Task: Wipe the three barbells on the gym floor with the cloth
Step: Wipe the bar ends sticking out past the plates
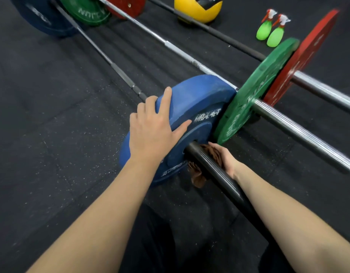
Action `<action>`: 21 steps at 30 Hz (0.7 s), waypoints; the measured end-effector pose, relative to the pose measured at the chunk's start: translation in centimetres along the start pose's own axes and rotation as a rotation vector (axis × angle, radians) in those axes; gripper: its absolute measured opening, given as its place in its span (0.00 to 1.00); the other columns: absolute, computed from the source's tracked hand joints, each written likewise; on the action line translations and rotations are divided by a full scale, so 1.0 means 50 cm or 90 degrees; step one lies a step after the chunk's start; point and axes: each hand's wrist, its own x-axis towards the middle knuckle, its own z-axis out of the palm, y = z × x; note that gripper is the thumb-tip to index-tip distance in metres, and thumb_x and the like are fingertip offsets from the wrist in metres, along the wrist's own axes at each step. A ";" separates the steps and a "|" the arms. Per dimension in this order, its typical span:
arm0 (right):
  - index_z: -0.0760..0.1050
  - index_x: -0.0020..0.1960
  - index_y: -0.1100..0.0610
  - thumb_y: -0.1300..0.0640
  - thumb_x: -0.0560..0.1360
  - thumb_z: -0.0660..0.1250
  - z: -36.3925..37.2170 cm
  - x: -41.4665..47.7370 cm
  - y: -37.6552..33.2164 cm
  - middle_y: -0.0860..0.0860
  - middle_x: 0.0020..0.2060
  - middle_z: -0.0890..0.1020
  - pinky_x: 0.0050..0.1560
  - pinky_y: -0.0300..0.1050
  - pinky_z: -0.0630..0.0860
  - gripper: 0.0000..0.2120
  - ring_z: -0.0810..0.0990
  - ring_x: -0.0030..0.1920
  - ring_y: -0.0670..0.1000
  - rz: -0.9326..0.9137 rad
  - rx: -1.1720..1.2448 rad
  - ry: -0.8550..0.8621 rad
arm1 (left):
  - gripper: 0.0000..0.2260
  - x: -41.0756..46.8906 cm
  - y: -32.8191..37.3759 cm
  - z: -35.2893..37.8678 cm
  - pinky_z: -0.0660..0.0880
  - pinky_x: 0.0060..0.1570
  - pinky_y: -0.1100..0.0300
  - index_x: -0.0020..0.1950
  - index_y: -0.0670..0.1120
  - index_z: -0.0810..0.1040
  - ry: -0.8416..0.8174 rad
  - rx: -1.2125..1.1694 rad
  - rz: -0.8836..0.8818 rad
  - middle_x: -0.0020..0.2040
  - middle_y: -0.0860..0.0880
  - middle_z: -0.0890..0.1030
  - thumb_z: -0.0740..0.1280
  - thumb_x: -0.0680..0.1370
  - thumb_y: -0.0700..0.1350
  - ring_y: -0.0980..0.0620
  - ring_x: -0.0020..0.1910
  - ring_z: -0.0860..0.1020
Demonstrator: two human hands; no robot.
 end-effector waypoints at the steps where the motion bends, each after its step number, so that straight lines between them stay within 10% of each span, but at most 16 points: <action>1: 0.80 0.63 0.61 0.37 0.81 0.58 -0.006 -0.006 0.009 0.64 0.54 0.84 0.51 0.55 0.82 0.30 0.85 0.49 0.63 0.000 0.003 -0.017 | 0.38 -0.003 0.000 0.000 0.75 0.44 0.45 0.79 0.48 0.66 0.002 -0.002 0.002 0.61 0.42 0.76 0.63 0.76 0.70 0.40 0.52 0.76; 4: 0.78 0.67 0.64 0.33 0.81 0.55 -0.016 -0.027 0.020 0.66 0.55 0.83 0.46 0.56 0.83 0.36 0.85 0.51 0.64 -0.012 0.011 -0.072 | 0.38 -0.009 -0.003 0.000 0.75 0.43 0.46 0.79 0.48 0.66 0.013 -0.001 0.003 0.60 0.42 0.77 0.62 0.77 0.70 0.41 0.51 0.76; 12: 0.76 0.70 0.63 0.25 0.74 0.61 0.024 -0.009 -0.024 0.66 0.64 0.78 0.71 0.68 0.68 0.45 0.78 0.61 0.63 -0.041 -0.080 -0.102 | 0.37 -0.011 -0.003 -0.002 0.75 0.43 0.46 0.79 0.48 0.67 0.010 0.005 -0.002 0.60 0.42 0.77 0.63 0.77 0.70 0.41 0.50 0.76; 21: 0.78 0.68 0.61 0.26 0.76 0.58 0.014 -0.026 0.002 0.65 0.63 0.80 0.66 0.60 0.76 0.42 0.81 0.58 0.61 -0.032 -0.111 -0.070 | 0.38 -0.016 -0.007 -0.003 0.75 0.46 0.44 0.79 0.48 0.66 0.007 -0.007 -0.005 0.62 0.41 0.77 0.64 0.76 0.69 0.39 0.54 0.77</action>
